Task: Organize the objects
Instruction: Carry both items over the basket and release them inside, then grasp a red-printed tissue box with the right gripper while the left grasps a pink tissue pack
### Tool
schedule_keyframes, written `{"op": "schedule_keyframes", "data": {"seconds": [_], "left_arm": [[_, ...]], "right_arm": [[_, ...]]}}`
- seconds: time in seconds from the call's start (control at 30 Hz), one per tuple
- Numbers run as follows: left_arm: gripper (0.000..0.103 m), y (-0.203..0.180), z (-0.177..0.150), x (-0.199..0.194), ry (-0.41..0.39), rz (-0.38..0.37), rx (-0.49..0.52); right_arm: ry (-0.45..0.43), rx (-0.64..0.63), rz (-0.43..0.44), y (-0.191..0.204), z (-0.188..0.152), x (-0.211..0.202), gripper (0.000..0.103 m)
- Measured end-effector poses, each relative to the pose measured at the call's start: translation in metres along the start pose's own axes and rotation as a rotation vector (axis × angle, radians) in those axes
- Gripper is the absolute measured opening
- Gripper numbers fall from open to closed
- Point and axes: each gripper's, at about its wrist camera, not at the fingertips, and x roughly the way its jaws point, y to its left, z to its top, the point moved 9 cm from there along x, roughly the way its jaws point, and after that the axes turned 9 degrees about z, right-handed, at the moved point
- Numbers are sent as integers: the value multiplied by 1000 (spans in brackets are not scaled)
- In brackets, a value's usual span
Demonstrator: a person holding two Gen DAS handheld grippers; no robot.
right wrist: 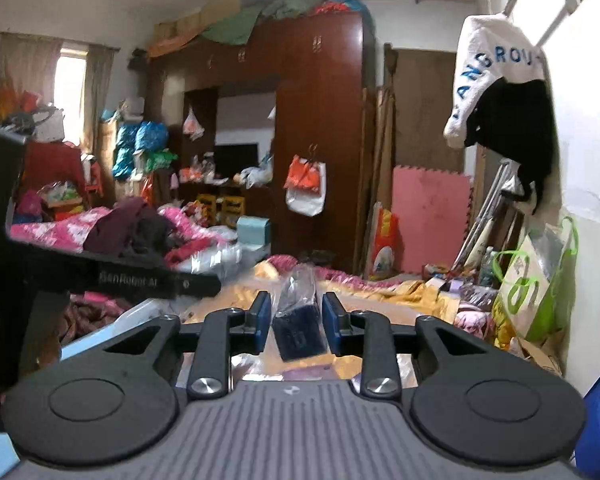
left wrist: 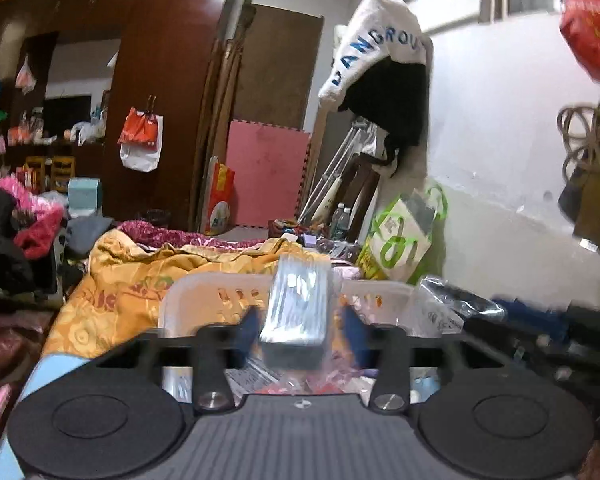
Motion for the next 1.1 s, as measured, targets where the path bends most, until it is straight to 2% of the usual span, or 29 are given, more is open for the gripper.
{"op": "schedule_keyframes", "data": {"seconds": [0.03, 0.07, 0.13, 0.17, 0.2, 0.23, 0.3, 0.4, 0.5, 0.57, 0.63, 0.73, 0.8, 0.9, 0.97, 1.03, 1.1], "left_arm": [[82, 0, 2, 3, -15, 26, 18], [83, 2, 3, 1, -36, 63, 34], [83, 9, -1, -15, -85, 86, 53], [83, 11, -4, -28, -108, 75, 52], [83, 14, -8, -42, -127, 52, 43], [84, 16, -11, -54, -135, 31, 27], [91, 17, -28, -78, -139, -23, 16], [93, 9, -63, -94, -109, -68, 66], [93, -1, -98, -84, -37, -84, 95], [93, -10, -113, -70, 23, -104, 89], [93, -21, -119, -64, 47, -142, 104], [93, -41, -127, -61, 56, -158, 144], [93, -53, -129, -55, 80, -176, 163], [93, -68, -136, -45, 120, -183, 189], [93, -74, -138, -37, 128, -164, 217], [93, -79, -141, -31, 143, -155, 240], [93, -85, -145, -26, 160, -157, 261]], "right_arm": [[7, 0, -15, 0, -2, -1, 78], [28, -2, -19, -1, -6, -1, 90], [11, -13, -29, 2, -11, -18, 93], [3, -20, -28, 5, -15, -29, 94], [-3, -18, -23, 7, -17, -40, 101], [-12, -11, -8, 8, -20, -50, 103], [-38, 0, 31, 14, -31, -75, 103], [-46, 35, 53, 19, -57, -93, 103], [39, 48, 51, 18, -93, -85, 103], [112, 50, 42, 15, -114, -74, 103], [180, 59, 54, 11, -131, -63, 103], [223, 104, 116, 15, -142, -57, 103], [251, 82, 132, 21, -145, -52, 103], [305, 21, 92, 26, -153, -43, 97], [294, 36, 96, 25, -156, -43, 93], [303, 66, 102, 21, -160, -44, 78], [311, 85, 93, 16, -162, -45, 78]]}}
